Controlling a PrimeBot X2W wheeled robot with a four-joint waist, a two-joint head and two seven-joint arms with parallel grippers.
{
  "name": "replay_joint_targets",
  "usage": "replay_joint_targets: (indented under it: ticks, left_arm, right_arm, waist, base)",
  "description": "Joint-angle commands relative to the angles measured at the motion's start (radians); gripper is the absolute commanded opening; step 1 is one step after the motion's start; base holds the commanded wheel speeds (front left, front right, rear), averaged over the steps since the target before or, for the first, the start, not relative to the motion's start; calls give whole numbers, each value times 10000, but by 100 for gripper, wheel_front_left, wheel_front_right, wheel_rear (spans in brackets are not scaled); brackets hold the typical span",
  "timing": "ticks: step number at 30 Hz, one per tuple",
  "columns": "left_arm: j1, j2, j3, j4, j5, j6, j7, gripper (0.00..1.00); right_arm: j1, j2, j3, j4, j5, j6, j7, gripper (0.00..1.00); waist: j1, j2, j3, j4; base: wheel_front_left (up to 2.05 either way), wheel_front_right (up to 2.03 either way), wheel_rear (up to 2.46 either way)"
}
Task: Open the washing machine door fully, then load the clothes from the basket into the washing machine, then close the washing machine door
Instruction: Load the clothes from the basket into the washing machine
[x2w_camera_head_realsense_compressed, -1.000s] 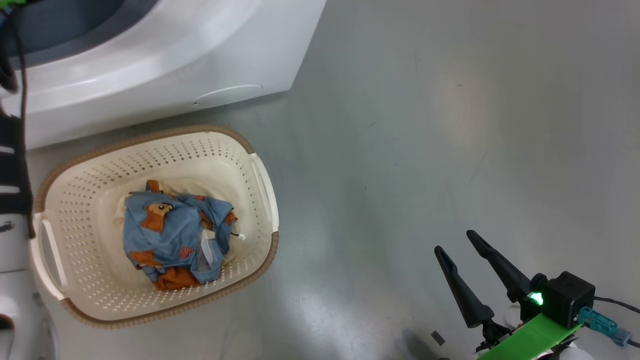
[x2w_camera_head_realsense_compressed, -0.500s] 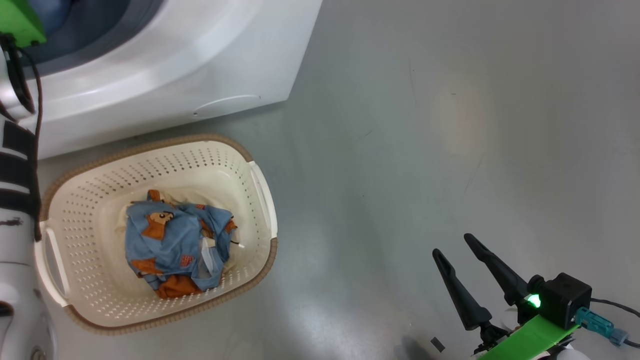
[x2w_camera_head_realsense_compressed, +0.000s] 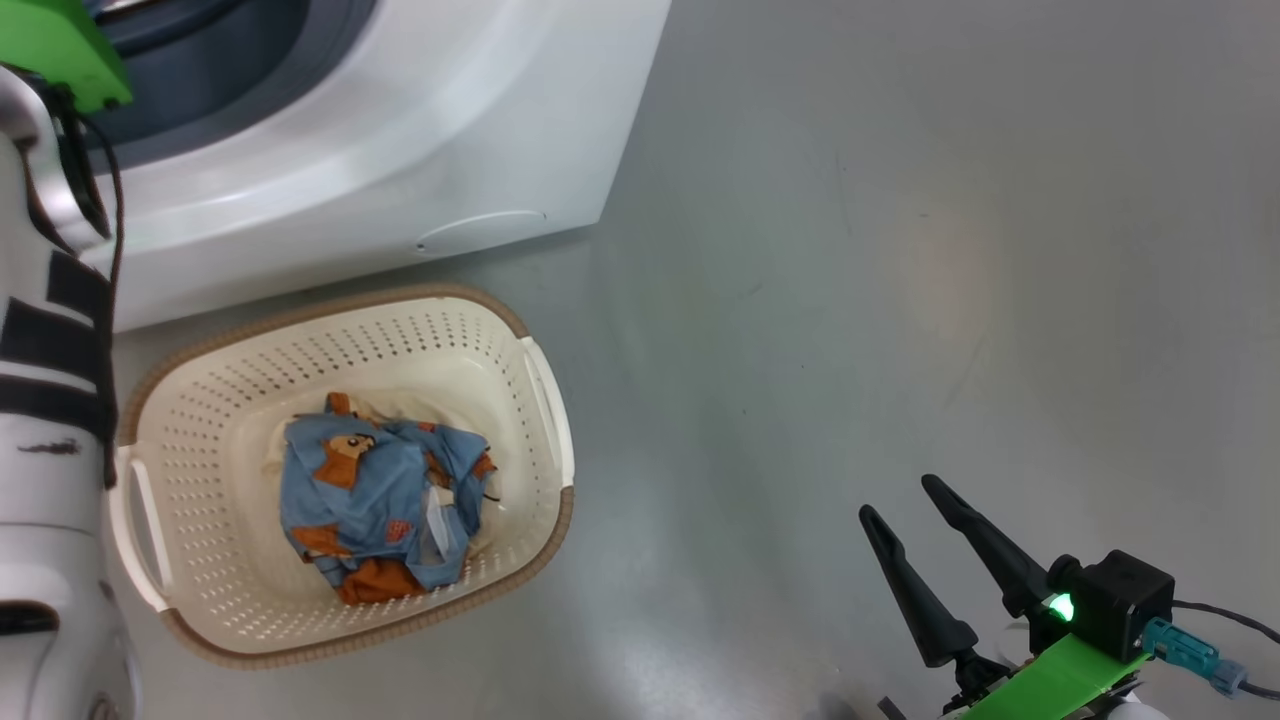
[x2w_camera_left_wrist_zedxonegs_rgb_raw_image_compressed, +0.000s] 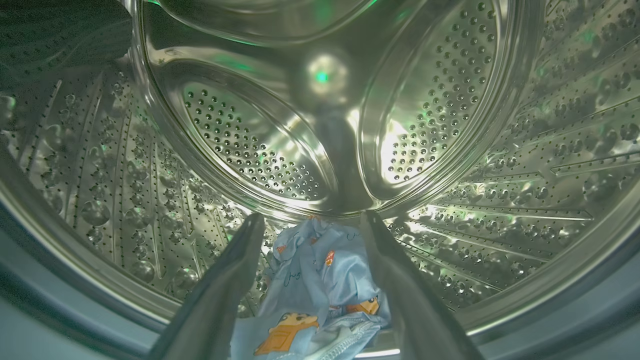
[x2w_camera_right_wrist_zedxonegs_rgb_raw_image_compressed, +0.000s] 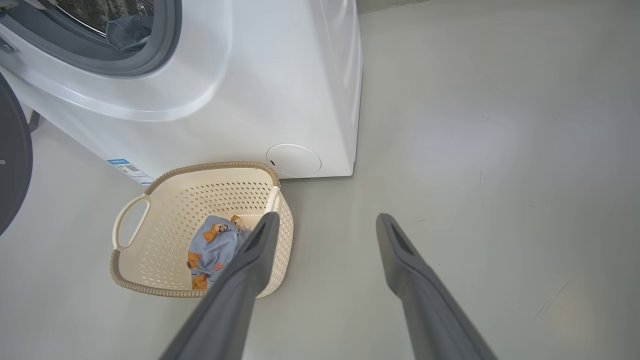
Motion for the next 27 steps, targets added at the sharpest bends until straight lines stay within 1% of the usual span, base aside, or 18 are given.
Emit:
replay_joint_targets:
  ticks: [1, 10, 15, 21, 27]
  left_arm:
    - [224, 350, 124, -151, -75, 35, -53, 100]
    - [1176, -152, 248, -119, -419, -161, -53, 100]
    - [1611, -471, 220, -133, -524, -189, -53, 100]
    - [2399, -933, 9, -628, -695, -273, -53, 100]
    - [3230, -1136, -371, -1461, -888, -260, -53, 100]
  right_arm:
    - [274, -170, 209, -132, 21, 16, -120, 100]
    - [282, -160, 321, -79, -27, 16, -120, 100]
    - [317, -159, 295, -90, -39, 16, -120, 100]
    - [322, -166, 184, -120, -68, 16, -120, 100]
    - [206, -193, -31, -175, -116, 16, -120, 100]
  waist:
    - [0, 0, -157, 104]
    - [0, 0, -748, 394]
    - [0, 0, -853, 645]
    - [0, 0, -880, 1056]
    - [0, 0, -899, 1460]
  base:
    - [0, 0, 0]
    - [0, 0, 0]
    - [0, 0, 0]
    - [0, 0, 0]
    - [0, 0, 0]
